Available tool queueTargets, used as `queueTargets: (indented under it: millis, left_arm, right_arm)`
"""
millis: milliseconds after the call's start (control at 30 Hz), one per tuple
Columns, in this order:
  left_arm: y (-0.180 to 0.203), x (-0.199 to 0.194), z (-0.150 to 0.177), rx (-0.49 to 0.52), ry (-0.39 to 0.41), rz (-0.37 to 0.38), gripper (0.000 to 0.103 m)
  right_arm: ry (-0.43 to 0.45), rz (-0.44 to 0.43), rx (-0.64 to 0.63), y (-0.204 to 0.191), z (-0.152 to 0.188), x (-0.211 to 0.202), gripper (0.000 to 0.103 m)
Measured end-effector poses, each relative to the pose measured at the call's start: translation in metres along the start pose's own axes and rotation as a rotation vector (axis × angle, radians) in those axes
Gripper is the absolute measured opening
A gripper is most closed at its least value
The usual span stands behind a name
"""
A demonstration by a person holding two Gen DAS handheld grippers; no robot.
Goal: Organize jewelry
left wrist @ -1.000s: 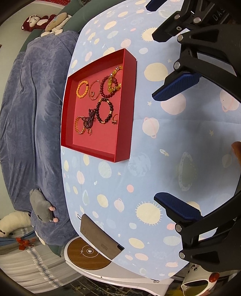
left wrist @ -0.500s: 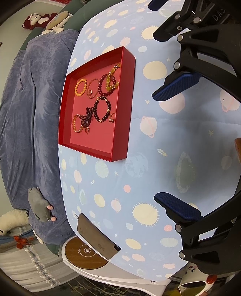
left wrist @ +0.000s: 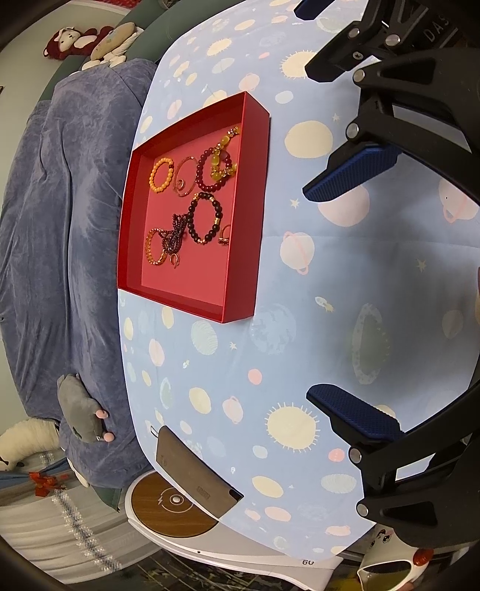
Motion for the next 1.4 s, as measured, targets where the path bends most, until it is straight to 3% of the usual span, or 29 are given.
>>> queueTargets:
  millis: [1400]
  left_arm:
    - [0.001,0.002,0.002,-0.001,-0.002,-0.011,0.095]
  right_arm:
    - [0.0,0.01,0.001,0.01,0.005,0.001,0.096]
Point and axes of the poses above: each gripper's, at about its wrist camera, not at the fingertips, and x roughly the way its jaws point, y to its right, z to its underside, the point moved 6 cm from there along x, roughly the way its jaws point, and after that the axes turned 3 degrees about y, right-handed, at the moved point
